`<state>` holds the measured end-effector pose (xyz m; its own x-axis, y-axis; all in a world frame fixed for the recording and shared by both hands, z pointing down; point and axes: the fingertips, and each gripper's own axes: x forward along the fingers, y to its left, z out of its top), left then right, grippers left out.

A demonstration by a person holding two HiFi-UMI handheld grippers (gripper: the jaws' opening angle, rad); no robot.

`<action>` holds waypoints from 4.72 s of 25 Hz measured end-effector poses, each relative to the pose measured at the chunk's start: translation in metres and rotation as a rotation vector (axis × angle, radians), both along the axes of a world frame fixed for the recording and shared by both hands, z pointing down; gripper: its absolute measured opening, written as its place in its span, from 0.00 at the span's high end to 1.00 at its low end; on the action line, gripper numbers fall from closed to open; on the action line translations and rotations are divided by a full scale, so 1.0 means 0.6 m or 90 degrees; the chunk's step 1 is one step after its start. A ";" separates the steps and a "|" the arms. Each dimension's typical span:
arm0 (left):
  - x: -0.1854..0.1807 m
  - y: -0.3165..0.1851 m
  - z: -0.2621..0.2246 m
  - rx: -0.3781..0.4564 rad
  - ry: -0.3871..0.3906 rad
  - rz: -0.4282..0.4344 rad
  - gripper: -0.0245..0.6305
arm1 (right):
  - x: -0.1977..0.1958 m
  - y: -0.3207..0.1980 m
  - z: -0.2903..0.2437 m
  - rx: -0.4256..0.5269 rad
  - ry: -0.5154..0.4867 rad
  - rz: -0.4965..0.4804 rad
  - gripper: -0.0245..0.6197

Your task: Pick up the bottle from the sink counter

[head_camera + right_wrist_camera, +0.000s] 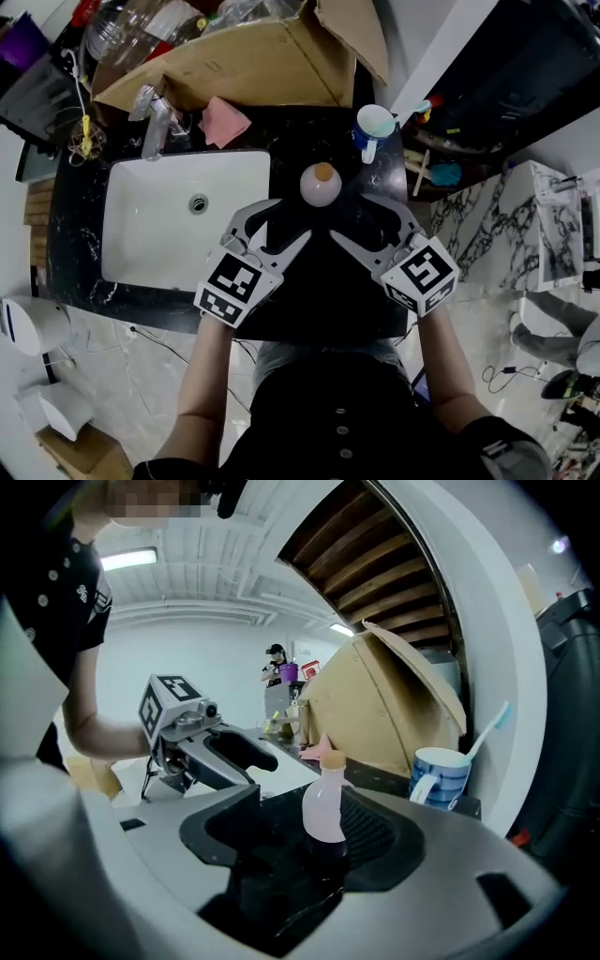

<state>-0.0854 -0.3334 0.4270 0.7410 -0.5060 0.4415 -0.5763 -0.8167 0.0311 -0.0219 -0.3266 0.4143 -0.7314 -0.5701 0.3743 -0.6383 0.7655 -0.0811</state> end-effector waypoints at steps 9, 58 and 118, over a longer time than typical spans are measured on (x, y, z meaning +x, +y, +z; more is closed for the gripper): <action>0.014 -0.021 0.056 -0.050 -0.074 0.079 0.53 | 0.001 -0.016 0.061 -0.024 0.102 -0.134 0.56; 0.073 -0.096 0.131 -0.031 -0.171 0.403 0.45 | -0.036 -0.105 0.144 -0.070 0.187 -0.248 0.44; 0.034 0.064 -0.105 0.116 -0.162 0.337 0.45 | -0.071 0.062 -0.084 0.051 0.204 -0.311 0.44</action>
<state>-0.0649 -0.2951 0.3640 0.7950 -0.1817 0.5787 -0.0617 -0.9734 -0.2208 -0.0647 -0.2896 0.3636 -0.7733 -0.2313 0.5903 -0.1935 0.9728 0.1278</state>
